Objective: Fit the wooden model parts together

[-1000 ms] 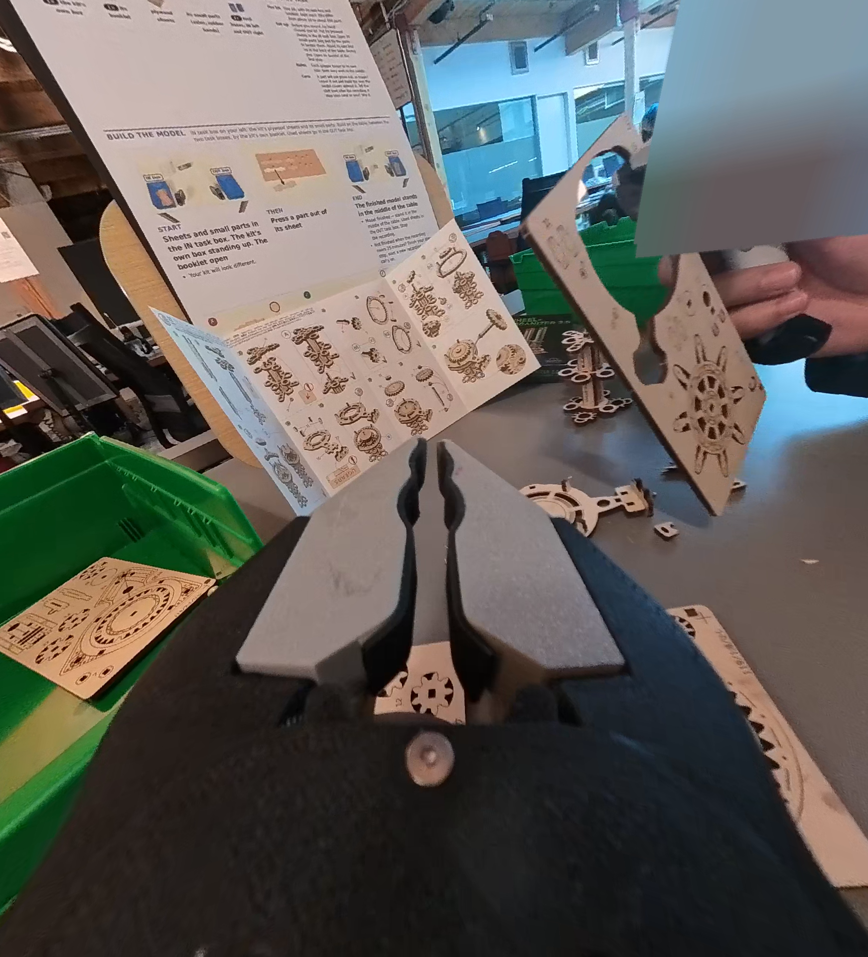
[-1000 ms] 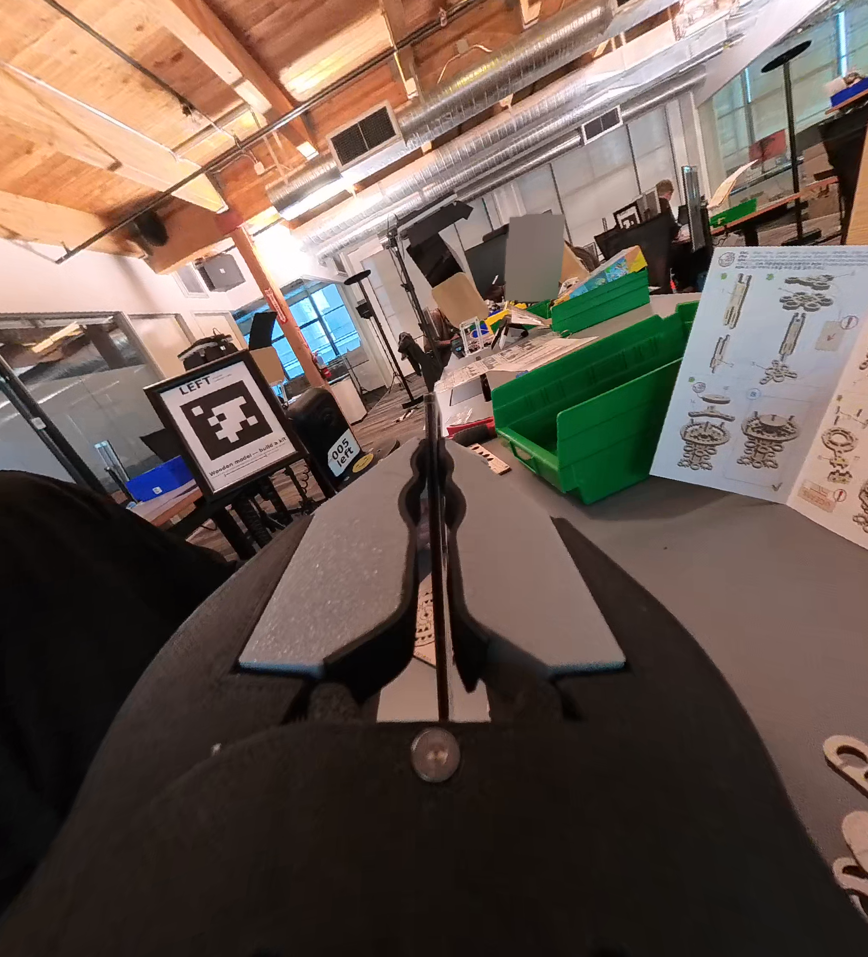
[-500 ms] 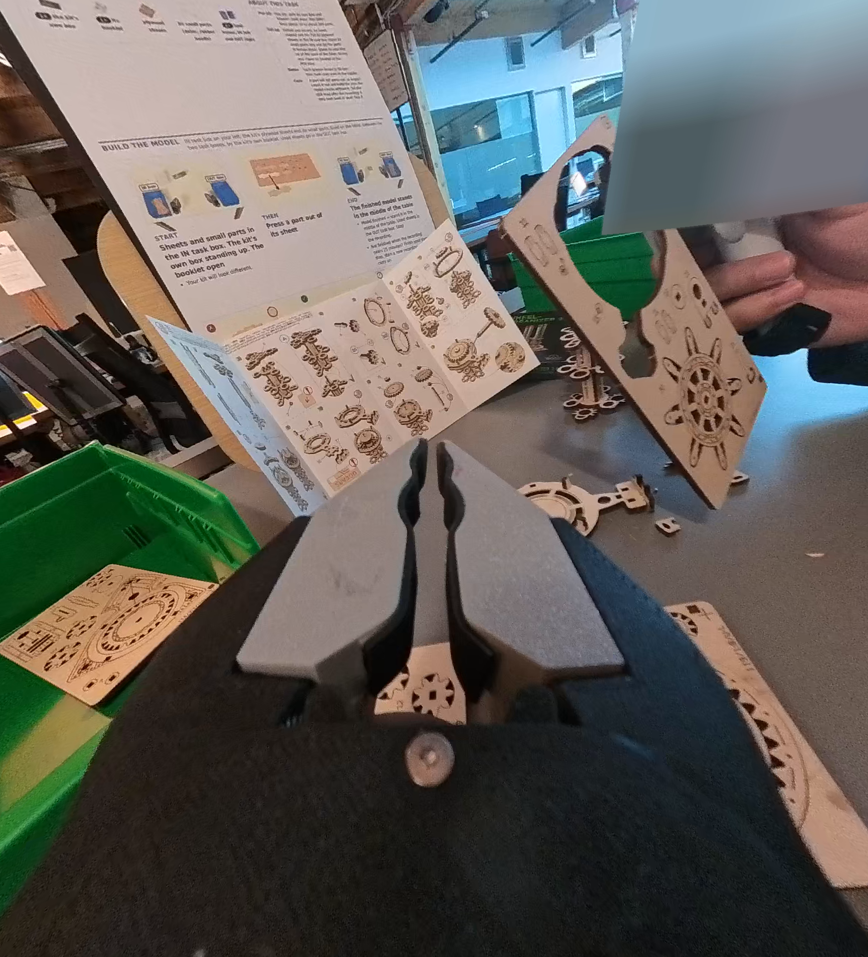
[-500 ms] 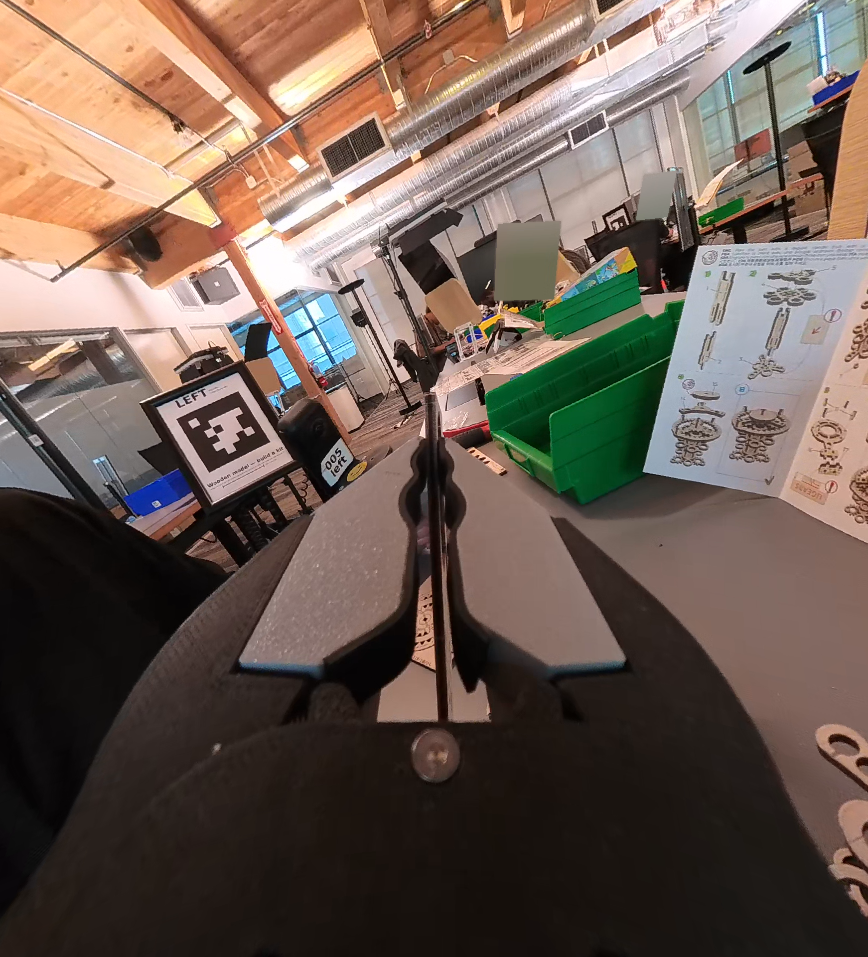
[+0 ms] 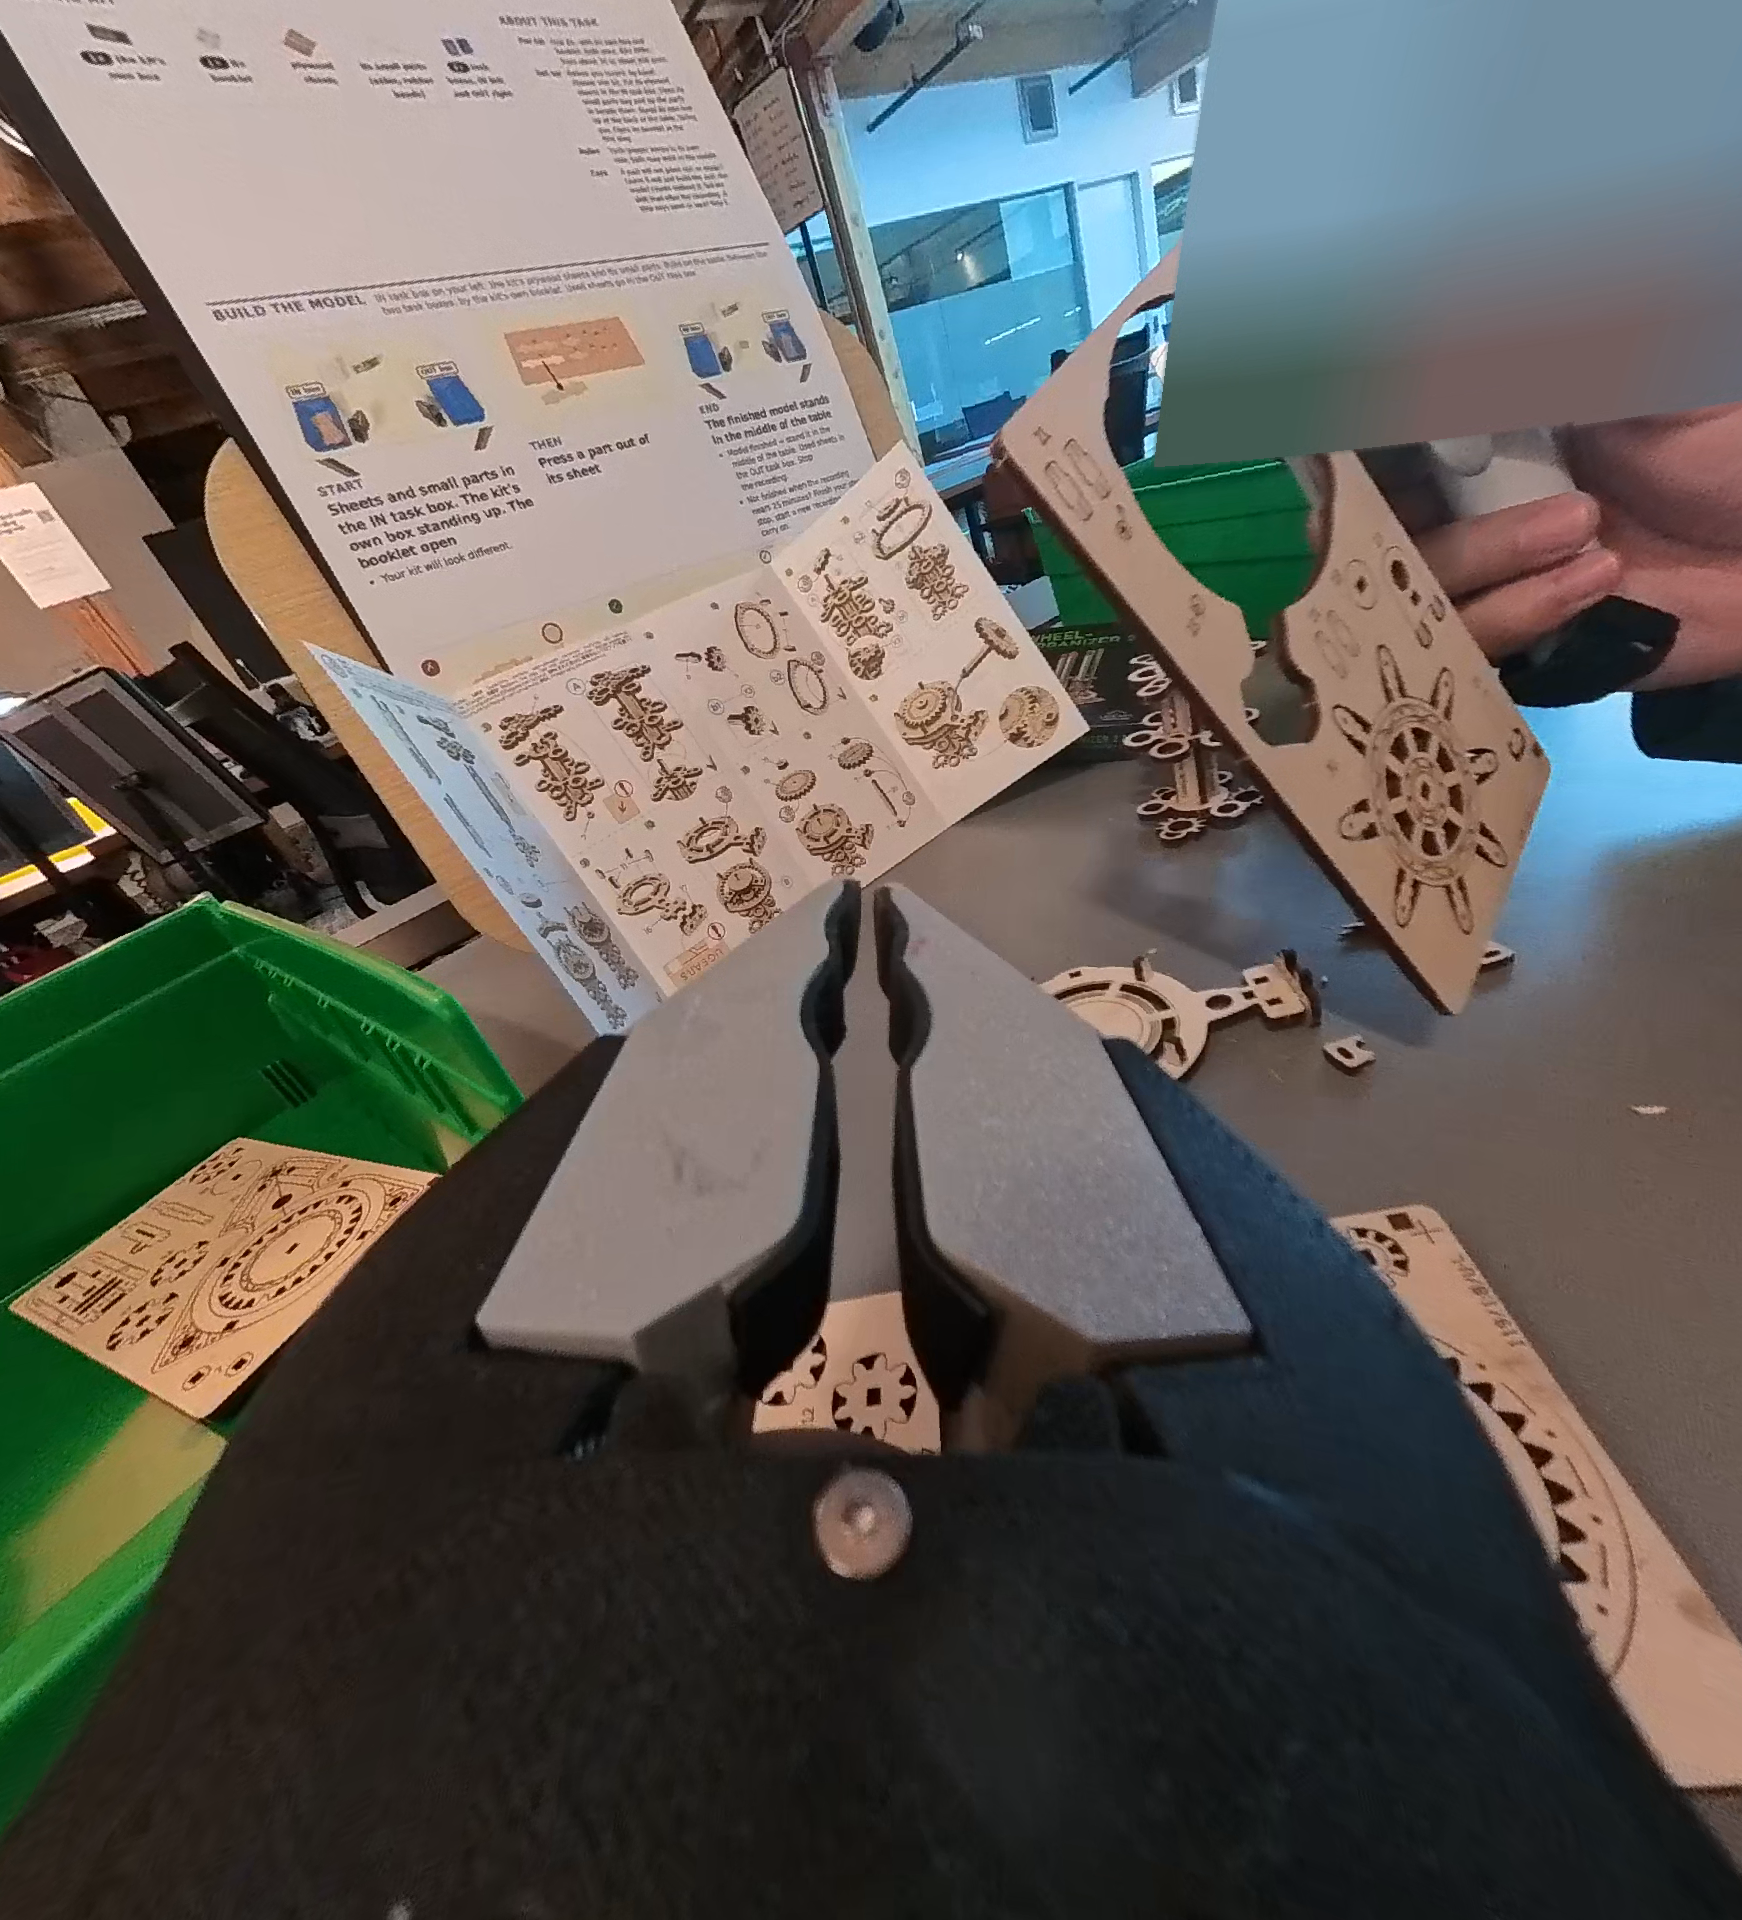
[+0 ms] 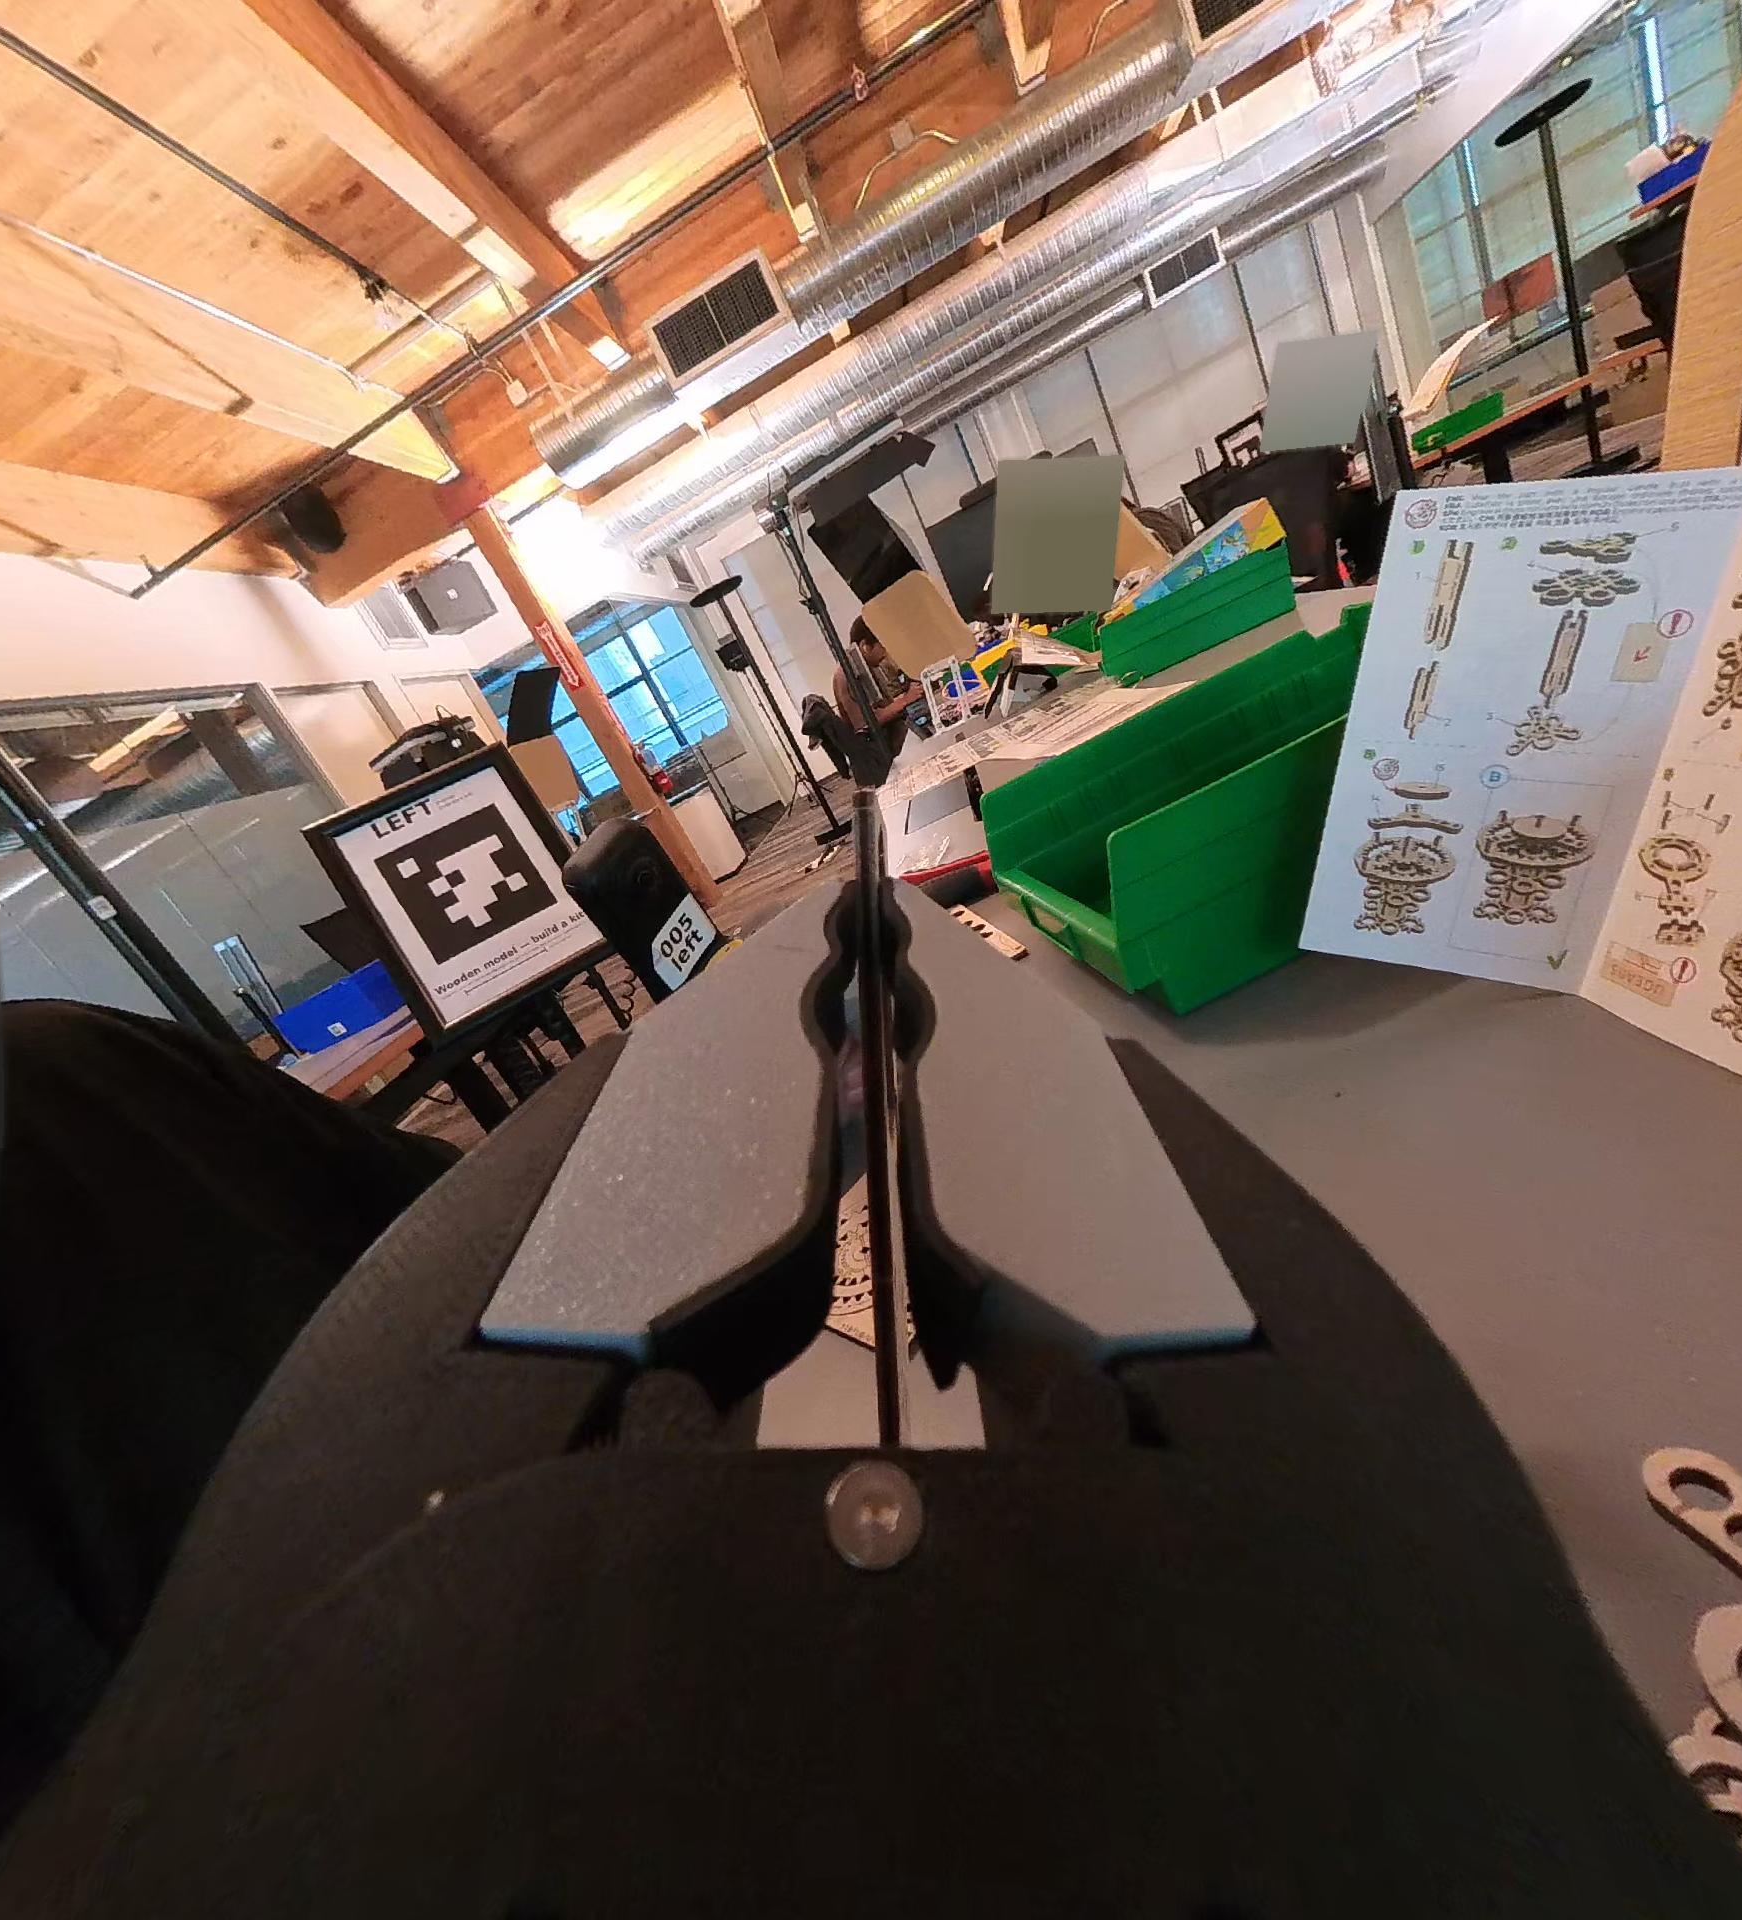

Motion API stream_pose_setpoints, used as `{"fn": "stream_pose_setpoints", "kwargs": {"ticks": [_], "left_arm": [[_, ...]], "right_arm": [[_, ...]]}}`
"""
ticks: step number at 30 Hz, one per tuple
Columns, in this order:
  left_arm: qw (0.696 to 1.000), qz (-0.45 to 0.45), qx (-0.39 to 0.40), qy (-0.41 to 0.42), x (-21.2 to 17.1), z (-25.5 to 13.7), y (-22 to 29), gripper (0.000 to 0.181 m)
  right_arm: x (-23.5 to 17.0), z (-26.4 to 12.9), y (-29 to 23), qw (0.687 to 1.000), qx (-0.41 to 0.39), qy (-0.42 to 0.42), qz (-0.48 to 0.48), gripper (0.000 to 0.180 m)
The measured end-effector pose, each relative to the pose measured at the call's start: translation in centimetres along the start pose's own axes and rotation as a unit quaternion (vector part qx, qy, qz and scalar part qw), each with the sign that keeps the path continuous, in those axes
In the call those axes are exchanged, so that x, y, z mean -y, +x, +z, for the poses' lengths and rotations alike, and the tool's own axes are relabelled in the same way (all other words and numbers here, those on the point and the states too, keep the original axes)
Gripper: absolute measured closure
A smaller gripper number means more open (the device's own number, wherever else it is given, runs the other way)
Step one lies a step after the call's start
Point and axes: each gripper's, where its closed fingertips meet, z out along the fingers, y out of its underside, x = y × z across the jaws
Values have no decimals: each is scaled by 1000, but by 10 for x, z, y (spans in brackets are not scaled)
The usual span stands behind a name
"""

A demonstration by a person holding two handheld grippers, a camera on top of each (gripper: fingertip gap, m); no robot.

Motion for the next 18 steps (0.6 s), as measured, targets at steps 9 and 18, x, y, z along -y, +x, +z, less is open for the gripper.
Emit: {"fn": "stream_pose_setpoints", "kwargs": {"ticks": [9, 18], "left_arm": [[994, -62, 85, 35, 6, -16, -42, 181], [989, -93, 110, 42, 4, -23, -57, 181]], "right_arm": [[7, -5, 0, 1000, 3, 15, 5, 180], [8, -6, 2, 1000, 3, 18, 11, 180]]}}
